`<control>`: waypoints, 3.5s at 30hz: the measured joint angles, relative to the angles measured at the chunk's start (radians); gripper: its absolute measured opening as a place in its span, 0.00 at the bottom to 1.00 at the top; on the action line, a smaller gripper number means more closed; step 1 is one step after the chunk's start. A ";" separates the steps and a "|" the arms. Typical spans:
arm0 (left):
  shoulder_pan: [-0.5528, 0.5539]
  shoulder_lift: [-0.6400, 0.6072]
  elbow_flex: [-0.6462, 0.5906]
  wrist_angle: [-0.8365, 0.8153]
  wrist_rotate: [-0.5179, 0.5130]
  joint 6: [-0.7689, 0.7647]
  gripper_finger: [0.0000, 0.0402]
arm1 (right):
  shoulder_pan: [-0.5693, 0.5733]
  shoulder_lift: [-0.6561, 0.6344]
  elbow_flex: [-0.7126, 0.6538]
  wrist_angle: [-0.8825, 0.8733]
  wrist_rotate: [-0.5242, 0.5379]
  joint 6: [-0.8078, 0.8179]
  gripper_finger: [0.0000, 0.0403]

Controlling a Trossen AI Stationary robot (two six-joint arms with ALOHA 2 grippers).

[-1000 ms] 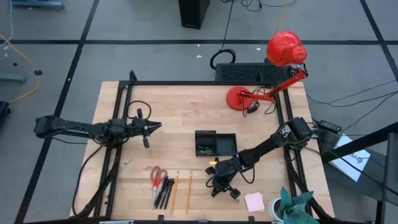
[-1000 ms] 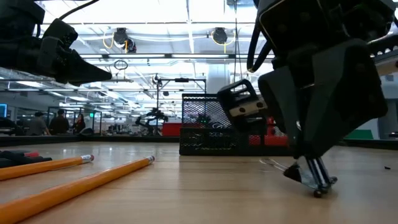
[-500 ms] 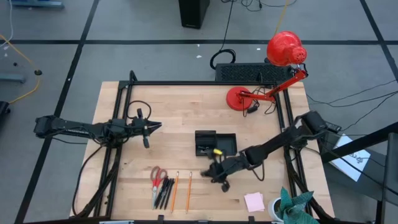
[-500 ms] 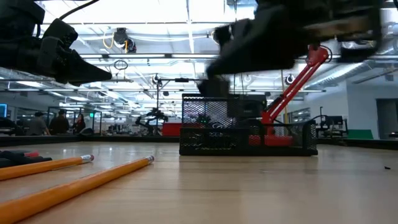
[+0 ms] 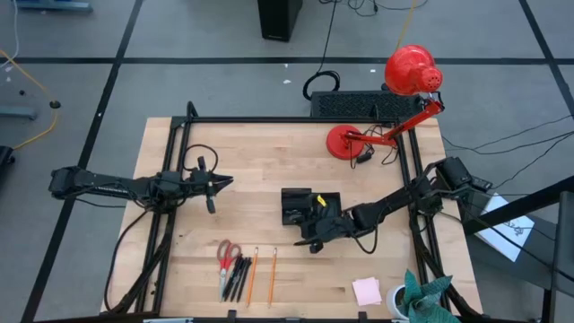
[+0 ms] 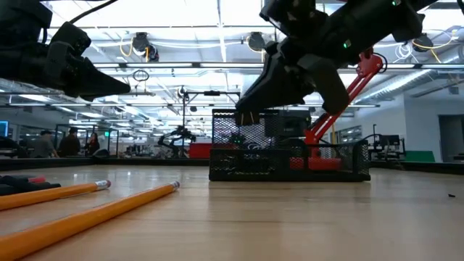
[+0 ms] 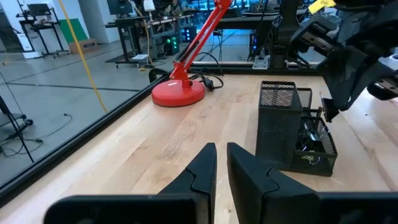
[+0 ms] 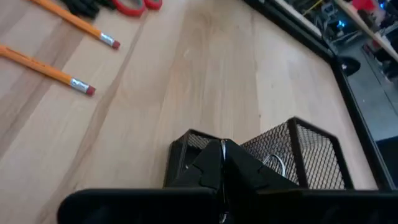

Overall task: Pick and place office supplies into organizer
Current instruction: Put the binder clip into the desk organizer, then put the left orange pencil into the desk organizer

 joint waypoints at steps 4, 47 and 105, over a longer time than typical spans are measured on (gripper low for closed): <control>0.000 0.000 0.000 0.000 0.000 0.003 0.12 | -0.011 0.006 0.000 -0.012 0.016 0.023 0.00; -0.009 0.000 0.000 -0.004 0.046 -0.011 0.12 | 0.019 -0.141 -0.001 -0.060 0.009 0.035 0.09; -0.758 1.273 1.379 -1.218 -0.159 -1.409 0.12 | -0.270 -1.204 -0.932 0.506 -0.697 0.235 0.00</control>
